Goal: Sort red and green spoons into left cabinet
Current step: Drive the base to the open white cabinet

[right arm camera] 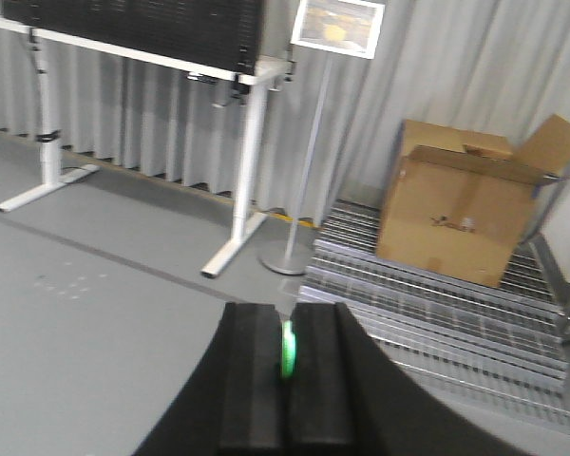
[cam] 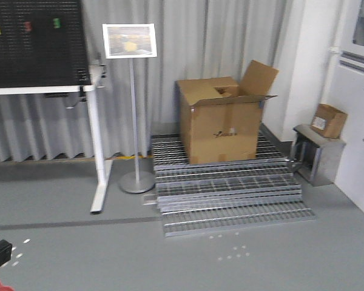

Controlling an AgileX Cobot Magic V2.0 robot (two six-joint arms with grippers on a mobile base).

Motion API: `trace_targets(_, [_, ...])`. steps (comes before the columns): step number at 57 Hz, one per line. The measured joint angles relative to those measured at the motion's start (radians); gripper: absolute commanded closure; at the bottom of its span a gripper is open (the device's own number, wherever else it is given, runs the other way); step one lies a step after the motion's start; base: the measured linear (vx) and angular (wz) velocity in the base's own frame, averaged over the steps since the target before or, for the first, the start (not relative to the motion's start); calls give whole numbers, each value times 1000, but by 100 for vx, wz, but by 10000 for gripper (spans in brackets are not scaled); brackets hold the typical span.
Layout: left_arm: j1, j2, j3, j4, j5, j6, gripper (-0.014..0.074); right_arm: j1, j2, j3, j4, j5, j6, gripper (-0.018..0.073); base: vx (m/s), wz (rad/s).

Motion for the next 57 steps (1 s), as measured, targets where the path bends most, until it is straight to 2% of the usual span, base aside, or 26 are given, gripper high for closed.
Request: trace_targets(57, [0, 0, 0, 0, 0, 0, 603, 0, 0, 0, 0, 0, 0, 562, 58, -34])
